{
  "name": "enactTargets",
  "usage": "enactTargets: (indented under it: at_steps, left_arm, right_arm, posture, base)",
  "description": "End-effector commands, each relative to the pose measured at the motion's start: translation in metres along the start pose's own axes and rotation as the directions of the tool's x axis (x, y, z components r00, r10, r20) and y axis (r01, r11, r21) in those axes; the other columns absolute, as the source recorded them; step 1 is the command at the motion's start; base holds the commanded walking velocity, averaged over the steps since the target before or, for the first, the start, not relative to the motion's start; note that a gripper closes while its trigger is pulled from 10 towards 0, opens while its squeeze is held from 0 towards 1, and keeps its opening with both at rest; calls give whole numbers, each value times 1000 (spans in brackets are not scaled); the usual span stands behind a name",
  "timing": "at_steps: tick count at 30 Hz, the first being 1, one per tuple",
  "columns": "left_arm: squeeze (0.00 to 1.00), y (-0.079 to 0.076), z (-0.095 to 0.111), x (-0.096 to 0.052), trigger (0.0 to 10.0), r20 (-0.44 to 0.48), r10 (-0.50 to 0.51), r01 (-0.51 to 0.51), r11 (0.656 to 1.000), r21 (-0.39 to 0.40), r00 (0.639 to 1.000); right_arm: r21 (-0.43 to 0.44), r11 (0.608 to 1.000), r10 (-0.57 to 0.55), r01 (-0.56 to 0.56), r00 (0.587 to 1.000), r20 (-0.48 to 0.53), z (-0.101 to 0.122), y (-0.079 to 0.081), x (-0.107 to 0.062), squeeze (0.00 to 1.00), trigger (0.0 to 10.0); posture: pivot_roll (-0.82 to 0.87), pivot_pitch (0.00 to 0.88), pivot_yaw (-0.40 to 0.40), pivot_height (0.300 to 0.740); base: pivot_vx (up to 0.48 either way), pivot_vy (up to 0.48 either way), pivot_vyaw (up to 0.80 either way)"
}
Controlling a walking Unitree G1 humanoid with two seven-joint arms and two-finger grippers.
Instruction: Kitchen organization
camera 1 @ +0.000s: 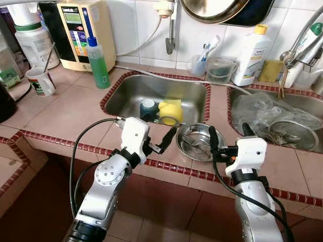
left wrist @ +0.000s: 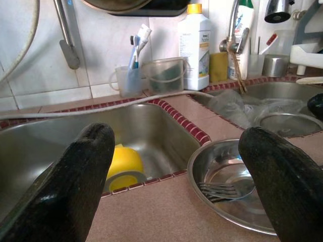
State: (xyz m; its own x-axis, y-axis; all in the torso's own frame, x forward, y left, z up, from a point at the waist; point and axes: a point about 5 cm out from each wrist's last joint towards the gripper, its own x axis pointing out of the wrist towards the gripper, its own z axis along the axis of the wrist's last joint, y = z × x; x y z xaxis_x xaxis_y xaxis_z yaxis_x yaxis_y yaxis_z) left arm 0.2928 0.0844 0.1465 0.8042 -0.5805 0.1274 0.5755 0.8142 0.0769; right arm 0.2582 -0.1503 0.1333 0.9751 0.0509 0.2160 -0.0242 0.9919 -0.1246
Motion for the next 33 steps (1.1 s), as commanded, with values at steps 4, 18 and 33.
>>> enactTargets:
  at_steps: [4, 18, 33]
  left_arm:
    - [0, -2, -4, -2, 10000, -25, -21, 21, 1000, 16, 999]
    - [0, -6, -6, -4, 10000, -43, -30, 30, 999, 20, 999]
    - [0, -8, -5, -5, 10000, -37, -42, 43, 999, 21, 998]
  right_arm:
    - [16, 1000, 14, -13, 999, -41, -6, 2, -2, 0, 10000]
    - [89, 996, 3, 9, 992, -129, -19, 2, -7, 0, 10000]
    - [82, 996, -15, 21, 997, -76, -6, -1, -7, 0, 10000]
  posture:
    - [-88, 0, 35, 740]
    - [-87, 0, 33, 740]
    - [-93, 6, 33, 740]
  base:
    - [0, 0, 0]
    - [0, 0, 0]
    - [0, -199, 0]
